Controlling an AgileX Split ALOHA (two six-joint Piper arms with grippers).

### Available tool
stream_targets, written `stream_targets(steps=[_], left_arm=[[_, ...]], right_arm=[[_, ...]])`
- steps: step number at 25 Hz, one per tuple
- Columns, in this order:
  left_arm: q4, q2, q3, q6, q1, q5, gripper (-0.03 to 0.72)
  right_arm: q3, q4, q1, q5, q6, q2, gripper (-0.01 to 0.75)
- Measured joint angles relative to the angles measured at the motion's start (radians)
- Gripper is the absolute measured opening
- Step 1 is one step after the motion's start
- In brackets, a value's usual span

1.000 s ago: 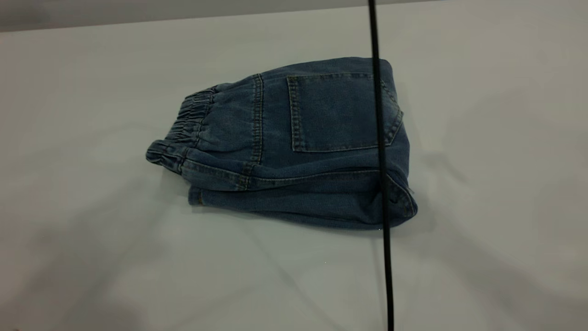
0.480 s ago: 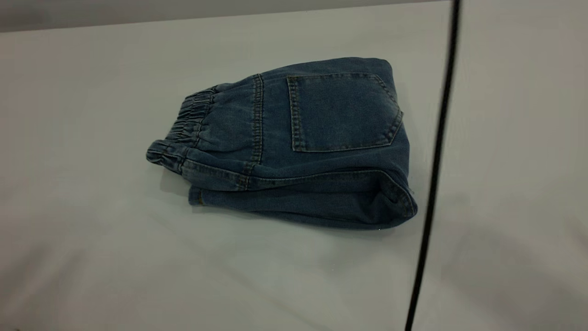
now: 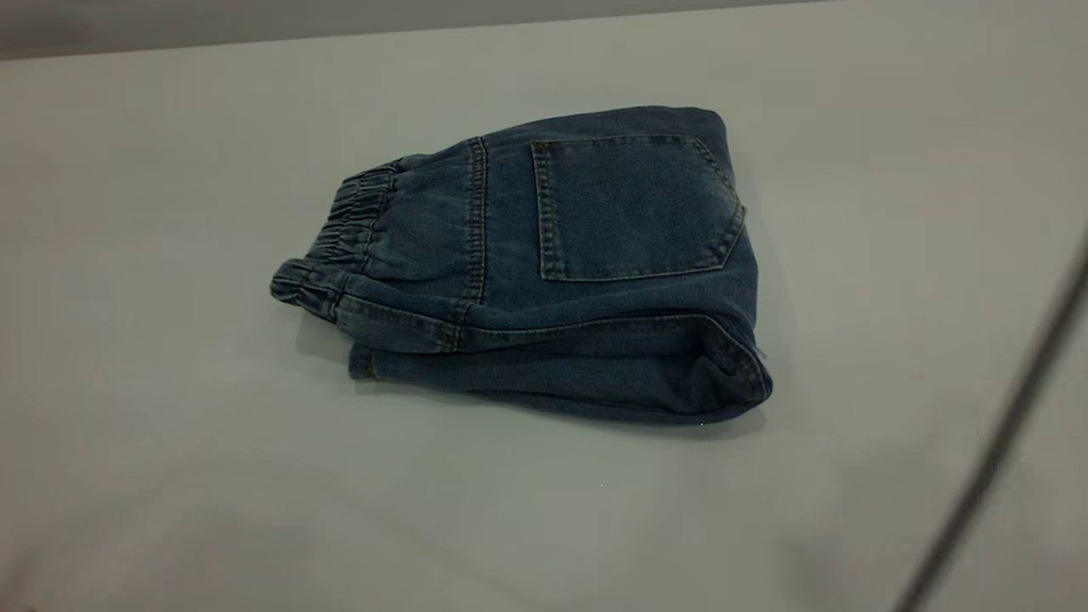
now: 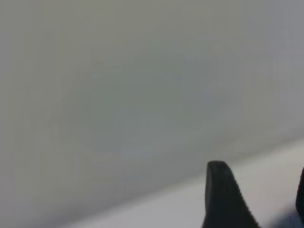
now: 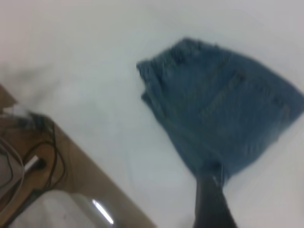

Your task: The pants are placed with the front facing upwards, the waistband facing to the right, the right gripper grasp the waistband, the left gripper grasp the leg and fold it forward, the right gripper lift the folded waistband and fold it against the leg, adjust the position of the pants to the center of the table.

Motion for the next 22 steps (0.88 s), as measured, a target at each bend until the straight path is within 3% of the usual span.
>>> stream_targets(steps=[7,11,17,22], left_arm=[[-0.158,-0.063,0.0,0.048,0.0,0.335,0.341],[-0.183,-0.107,0.012,0.048,0.0,0.473,0.341],[-0.21,-0.216,0.104,0.02,0.0,0.498,0.341],[-0.209,-0.324,0.223,-0.012,0.0,0.498,0.341]], right_arm=[[0.278,0.001,0.0,0.0,0.052,-0.284,0.351],[0.419,-0.013,-0.001,0.0,0.049,-0.464,0.351],[0.592,-0.048,-0.001,-0.002,0.051,-0.731,0.351],[0.74,-0.059,-0.001,-0.094,0.056,-0.934,0.351]])
